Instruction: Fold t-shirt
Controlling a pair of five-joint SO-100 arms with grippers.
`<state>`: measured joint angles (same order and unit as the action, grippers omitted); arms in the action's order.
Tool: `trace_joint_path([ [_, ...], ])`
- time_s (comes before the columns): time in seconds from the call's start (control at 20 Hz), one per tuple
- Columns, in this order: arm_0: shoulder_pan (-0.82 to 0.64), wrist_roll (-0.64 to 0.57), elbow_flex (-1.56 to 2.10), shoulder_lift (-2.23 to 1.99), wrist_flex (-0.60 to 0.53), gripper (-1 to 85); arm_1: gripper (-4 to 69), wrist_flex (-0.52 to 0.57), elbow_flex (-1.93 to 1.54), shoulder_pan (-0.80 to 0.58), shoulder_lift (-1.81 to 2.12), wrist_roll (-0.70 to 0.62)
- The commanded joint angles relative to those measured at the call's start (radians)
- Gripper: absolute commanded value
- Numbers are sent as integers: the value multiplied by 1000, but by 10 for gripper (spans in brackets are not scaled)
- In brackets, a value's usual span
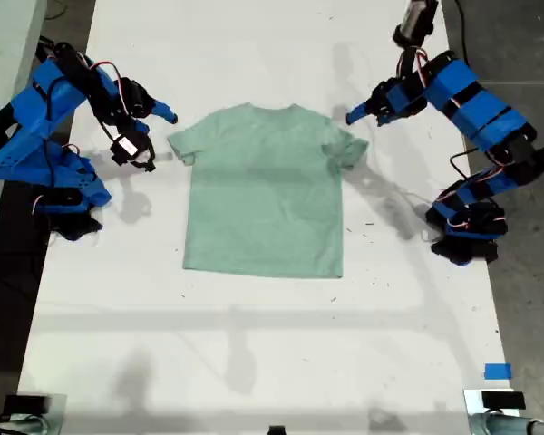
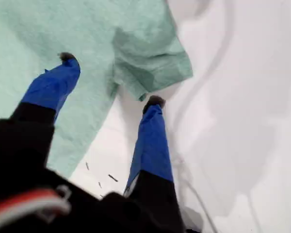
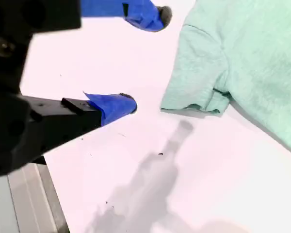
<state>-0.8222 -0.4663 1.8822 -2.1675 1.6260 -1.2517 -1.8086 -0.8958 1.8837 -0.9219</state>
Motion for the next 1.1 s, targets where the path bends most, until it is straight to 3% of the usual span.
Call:
trace_joint_path([
  [0.0, -11, -12, -15, 11, -23, 288, 312, 140, -75, -18, -26, -57],
  [0.3, -20, -25, 14, 83, -95, 291, 314, 321, -127, -23, -209, -127],
  [0.8, -49, -35, 63, 175, -184, 293, 278, 367, -29, -52, -426, -206],
  [0.85, -51, -35, 77, 181, -196, 293, 243, 367, -14, -46, -446, -206],
  [0.95, -54, -35, 97, 190, -216, 293, 57, 360, 17, -34, -476, -196],
  [1.05, -54, -35, 101, 193, -219, 293, -11, 344, 40, -21, -482, -184],
])
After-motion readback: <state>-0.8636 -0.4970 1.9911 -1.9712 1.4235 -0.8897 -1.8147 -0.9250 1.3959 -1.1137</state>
